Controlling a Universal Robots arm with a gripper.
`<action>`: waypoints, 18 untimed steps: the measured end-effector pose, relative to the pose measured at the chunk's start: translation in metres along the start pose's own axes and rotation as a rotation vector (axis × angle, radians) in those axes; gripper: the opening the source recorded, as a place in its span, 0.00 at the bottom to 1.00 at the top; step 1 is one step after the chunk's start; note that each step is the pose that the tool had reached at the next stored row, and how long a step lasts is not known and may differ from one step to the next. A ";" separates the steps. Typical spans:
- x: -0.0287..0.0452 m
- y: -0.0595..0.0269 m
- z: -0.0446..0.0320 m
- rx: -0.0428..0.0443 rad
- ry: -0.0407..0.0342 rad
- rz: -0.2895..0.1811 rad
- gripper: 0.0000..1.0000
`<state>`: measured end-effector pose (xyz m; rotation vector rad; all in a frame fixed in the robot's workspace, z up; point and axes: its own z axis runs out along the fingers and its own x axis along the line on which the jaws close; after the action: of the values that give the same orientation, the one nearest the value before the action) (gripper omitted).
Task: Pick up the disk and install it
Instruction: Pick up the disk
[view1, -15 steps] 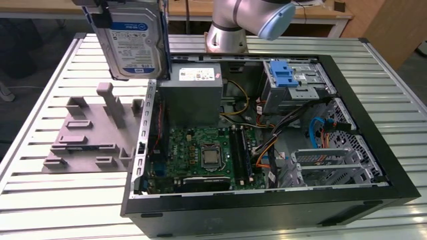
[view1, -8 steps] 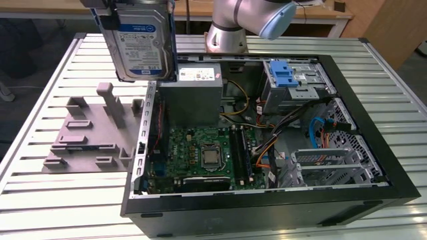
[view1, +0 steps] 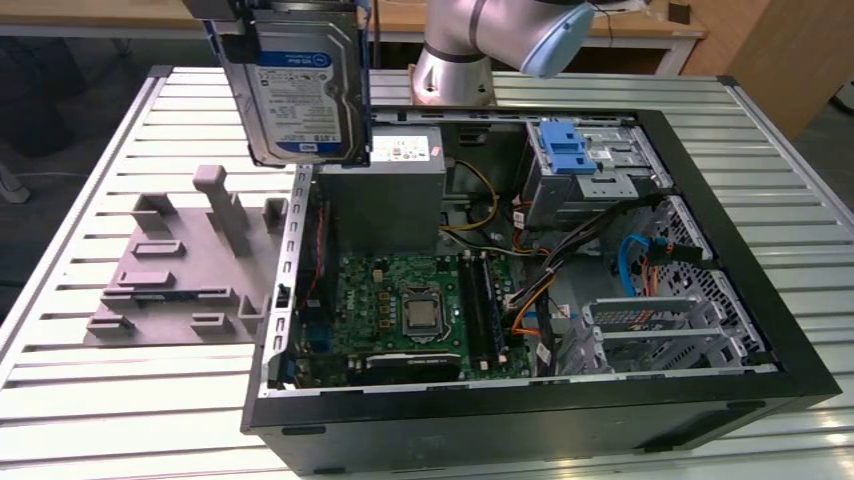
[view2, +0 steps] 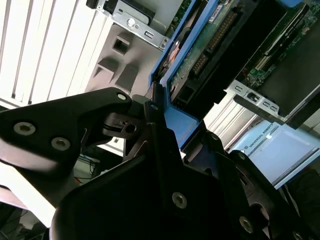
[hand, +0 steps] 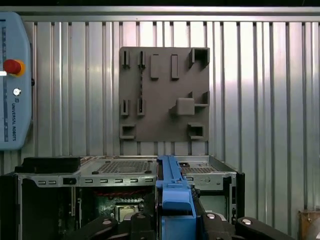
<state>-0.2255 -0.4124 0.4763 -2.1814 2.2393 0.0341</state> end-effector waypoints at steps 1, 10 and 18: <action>0.0004 -0.0021 0.0000 0.0000 0.0000 0.000 0.36; 0.0045 -0.0218 -0.0002 0.0000 -0.0001 0.000 0.36; 0.0081 -0.0389 -0.0005 0.0000 -0.0002 0.000 0.36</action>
<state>-0.1869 -0.4216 0.4764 -2.1813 2.2393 0.0344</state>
